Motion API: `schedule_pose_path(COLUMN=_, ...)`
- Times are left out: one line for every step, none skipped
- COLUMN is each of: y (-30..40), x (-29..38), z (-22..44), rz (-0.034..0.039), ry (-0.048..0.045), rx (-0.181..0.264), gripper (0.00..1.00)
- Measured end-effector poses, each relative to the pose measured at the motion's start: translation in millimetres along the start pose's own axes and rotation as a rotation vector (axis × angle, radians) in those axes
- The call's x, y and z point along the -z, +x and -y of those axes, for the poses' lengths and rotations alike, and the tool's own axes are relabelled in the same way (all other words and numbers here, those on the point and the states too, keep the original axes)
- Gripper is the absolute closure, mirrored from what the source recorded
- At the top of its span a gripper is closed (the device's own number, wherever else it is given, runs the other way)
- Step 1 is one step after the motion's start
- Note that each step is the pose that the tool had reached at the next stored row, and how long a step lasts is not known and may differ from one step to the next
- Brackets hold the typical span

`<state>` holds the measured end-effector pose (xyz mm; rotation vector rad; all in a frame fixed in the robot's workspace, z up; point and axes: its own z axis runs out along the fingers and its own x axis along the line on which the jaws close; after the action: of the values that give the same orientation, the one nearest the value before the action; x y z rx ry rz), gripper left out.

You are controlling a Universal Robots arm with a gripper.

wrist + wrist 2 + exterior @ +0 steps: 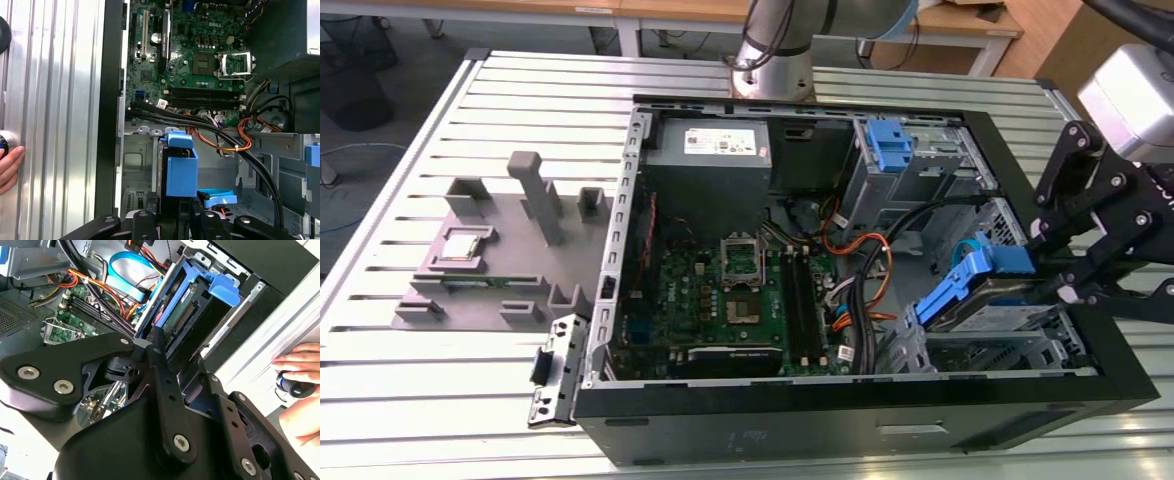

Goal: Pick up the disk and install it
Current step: 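Insert the disk into the insertion slot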

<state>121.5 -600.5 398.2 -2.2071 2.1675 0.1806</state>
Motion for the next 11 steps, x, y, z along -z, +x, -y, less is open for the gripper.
schedule_pose_path(y=0.1, x=-0.1, z=0.0, rz=0.0002, ry=0.0000, rx=0.000, gripper=0.65)
schedule_pose_path(y=0.1, x=-0.2, z=0.0, rz=0.0002, ry=0.0000, rx=0.000, gripper=0.65)
schedule_pose_path(y=0.1, x=-0.2, z=0.0, rz=0.0002, ry=0.0000, rx=0.000, gripper=0.65)
schedule_pose_path(y=0.1, x=-0.2, z=0.0, rz=0.0002, ry=0.0000, rx=0.000, gripper=0.65)
schedule_pose_path(y=0.1, x=-0.4, z=0.0, rz=0.0007, ry=0.0000, rx=0.000, gripper=0.65)
schedule_pose_path(y=0.2, x=-0.4, z=0.0, rz=0.0007, ry=0.0000, rx=0.000, gripper=0.64)
schedule_pose_path(y=0.2, x=-0.4, z=0.0, rz=0.0007, ry=-0.0001, rx=0.000, gripper=0.58)
schedule_pose_path(y=0.2, x=-0.3, z=0.0, rz=0.0004, ry=0.0000, rx=0.000, gripper=0.58)
schedule_pose_path(y=0.2, x=-0.2, z=0.0, rz=0.0002, ry=0.0000, rx=0.000, gripper=0.58)
schedule_pose_path(y=0.1, x=-0.2, z=0.0, rz=0.0002, ry=0.0000, rx=0.000, gripper=0.52)
schedule_pose_path(y=0.1, x=-0.1, z=0.0, rz=0.0002, ry=0.0000, rx=0.000, gripper=0.52)
